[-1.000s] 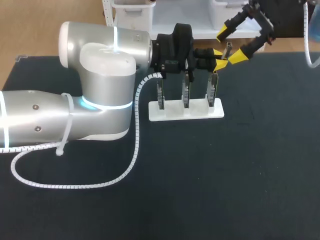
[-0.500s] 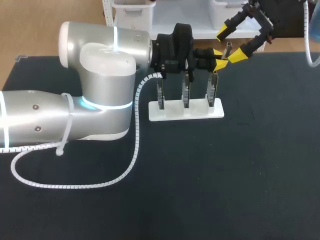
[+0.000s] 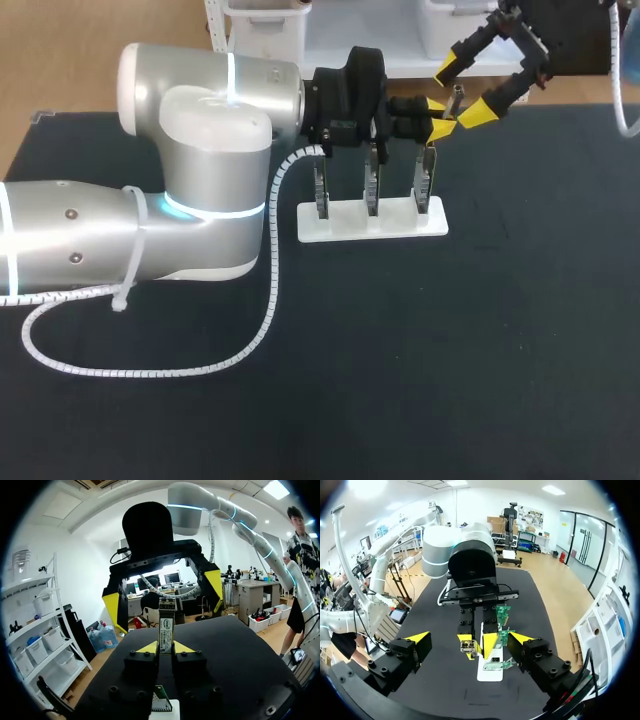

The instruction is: Pick up the optical module with the left hand, and insert it into the network port with the right hand.

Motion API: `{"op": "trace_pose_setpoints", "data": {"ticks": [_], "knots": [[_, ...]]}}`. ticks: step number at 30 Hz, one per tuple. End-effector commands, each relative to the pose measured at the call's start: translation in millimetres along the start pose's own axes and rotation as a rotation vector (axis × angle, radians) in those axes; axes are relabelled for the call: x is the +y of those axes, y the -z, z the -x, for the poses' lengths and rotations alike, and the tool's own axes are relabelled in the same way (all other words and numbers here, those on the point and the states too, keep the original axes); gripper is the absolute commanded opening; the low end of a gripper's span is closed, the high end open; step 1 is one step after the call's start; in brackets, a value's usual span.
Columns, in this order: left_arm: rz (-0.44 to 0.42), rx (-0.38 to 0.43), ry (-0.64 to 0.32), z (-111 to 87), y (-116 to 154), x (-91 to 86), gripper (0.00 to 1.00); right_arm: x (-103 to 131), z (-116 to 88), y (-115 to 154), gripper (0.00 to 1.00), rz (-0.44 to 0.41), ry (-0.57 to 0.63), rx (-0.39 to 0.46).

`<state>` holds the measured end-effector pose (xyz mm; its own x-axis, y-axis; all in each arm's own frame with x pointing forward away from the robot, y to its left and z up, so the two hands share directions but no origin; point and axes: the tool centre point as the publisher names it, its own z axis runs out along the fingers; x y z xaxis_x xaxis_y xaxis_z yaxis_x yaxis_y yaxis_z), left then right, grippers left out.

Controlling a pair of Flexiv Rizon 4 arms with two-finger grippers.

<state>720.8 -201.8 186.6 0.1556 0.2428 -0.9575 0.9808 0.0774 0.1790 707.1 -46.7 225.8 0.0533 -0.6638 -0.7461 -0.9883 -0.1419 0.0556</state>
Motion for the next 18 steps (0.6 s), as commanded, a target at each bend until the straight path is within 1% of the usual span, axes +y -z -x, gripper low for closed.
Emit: {"op": "trace_pose_setpoints", "data": {"ticks": [1, 8, 9, 10, 11, 12, 14, 17, 18], "knots": [[-0.006, 0.004, 0.001, 0.4, -0.4, 2.4, 0.00, 0.8, -0.7, -0.4, 1.00, 0.001, -0.001, -0.002], [-0.006, 0.004, 0.001, 0.4, -0.4, 2.4, 0.00, 0.8, -0.7, -0.4, 1.00, 0.001, -0.001, -0.002], [-0.006, 0.004, 0.001, 0.4, -0.4, 2.4, 0.00, 0.8, -0.7, -0.4, 0.94, 0.001, -0.001, -0.002], [-0.006, 0.004, 0.001, 0.4, -0.4, 2.4, 0.00, 0.8, -0.7, -0.4, 0.64, 0.001, -0.001, -0.002], [-0.006, 0.004, 0.001, 0.4, -0.4, 2.4, 0.00, 0.8, -0.7, -0.4, 0.45, 0.001, -0.001, -0.002], [-0.006, 0.004, 0.001, 0.4, -0.4, 2.4, 0.00, 0.8, -0.7, -0.4, 0.38, 0.001, -0.001, -0.002], [-0.006, 0.004, 0.001, 0.4, -0.4, 2.4, 0.00, 0.8, -0.7, -0.4, 0.33, 0.001, -0.001, -0.002], [-0.006, 0.004, 0.001, 0.4, -0.4, 2.4, 0.00, 0.8, -0.7, -0.4, 0.31, 0.001, -0.001, -0.002], [-0.006, 0.004, 0.001, 0.4, -0.4, 2.4, 0.00, 0.8, -0.7, -0.4, 0.27, 0.001, -0.001, -0.002]]}}
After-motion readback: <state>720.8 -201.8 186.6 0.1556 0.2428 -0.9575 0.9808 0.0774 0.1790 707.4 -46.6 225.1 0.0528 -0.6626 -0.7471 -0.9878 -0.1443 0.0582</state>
